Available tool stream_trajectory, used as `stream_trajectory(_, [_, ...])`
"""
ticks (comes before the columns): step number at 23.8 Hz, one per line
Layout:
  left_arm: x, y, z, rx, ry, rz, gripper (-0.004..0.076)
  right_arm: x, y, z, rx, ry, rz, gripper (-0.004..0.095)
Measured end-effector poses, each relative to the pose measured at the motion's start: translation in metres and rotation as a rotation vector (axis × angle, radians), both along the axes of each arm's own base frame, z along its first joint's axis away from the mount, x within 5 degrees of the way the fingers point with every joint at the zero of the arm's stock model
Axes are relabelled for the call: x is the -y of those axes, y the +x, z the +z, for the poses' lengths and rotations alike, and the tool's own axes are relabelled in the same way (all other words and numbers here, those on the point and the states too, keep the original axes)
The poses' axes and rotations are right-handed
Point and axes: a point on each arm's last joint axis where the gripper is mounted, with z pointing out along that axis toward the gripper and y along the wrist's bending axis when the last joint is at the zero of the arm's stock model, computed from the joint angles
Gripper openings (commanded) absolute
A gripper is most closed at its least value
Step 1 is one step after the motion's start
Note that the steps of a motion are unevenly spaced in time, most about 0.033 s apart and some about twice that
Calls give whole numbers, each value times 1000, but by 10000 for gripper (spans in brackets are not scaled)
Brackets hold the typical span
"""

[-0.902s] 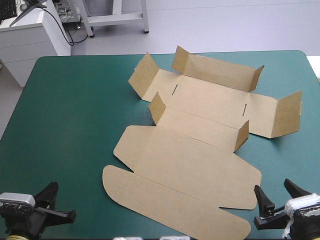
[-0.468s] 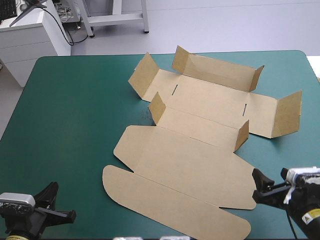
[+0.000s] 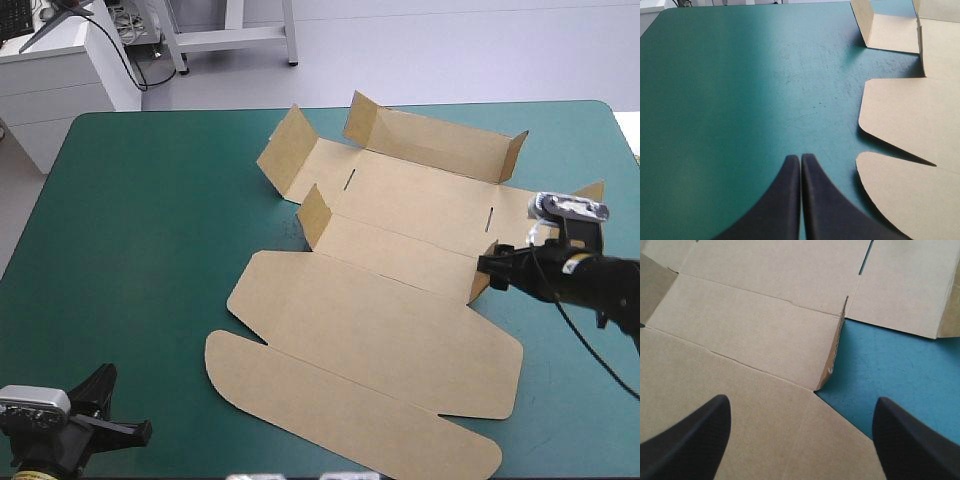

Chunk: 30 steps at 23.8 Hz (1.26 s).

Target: Fold the box

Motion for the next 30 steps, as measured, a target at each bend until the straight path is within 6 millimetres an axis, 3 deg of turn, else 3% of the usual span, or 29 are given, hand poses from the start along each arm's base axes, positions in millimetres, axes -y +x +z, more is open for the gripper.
stream_trajectory(6, [0, 0, 0, 0, 0, 0, -8, -4, 65, -17, -196, -6, 10, 725])
stream_trajectory(10, [0, 0, 0, 0, 0, 0, -8, -4, 98, -42, -312, -20, -8, 725])
stream_trajectory(17, [0, 0, 0, 0, 0, 0, -8, -4, 119, -88, -504, -43, -13, 724])
stream_trajectory(19, [0, 0, 0, -2, 0, 0, -8, -4, 122, -93, -521, -39, -15, 684])
stream_trajectory(21, [0, 0, 0, -2, 0, 0, -8, -4, 122, -93, -520, -39, -15, 498])
stream_trajectory(23, [0, 0, 0, -2, 0, 0, -8, -4, 122, -93, -522, -36, -19, 105])
stream_trajectory(24, [0, 0, 0, -1, 0, 0, -8, -4, 121, -93, -524, -34, -24, -23])
stream_trajectory(30, [0, 0, 0, -1, 0, 0, -8, -5, 122, -96, -538, -30, -19, -9])
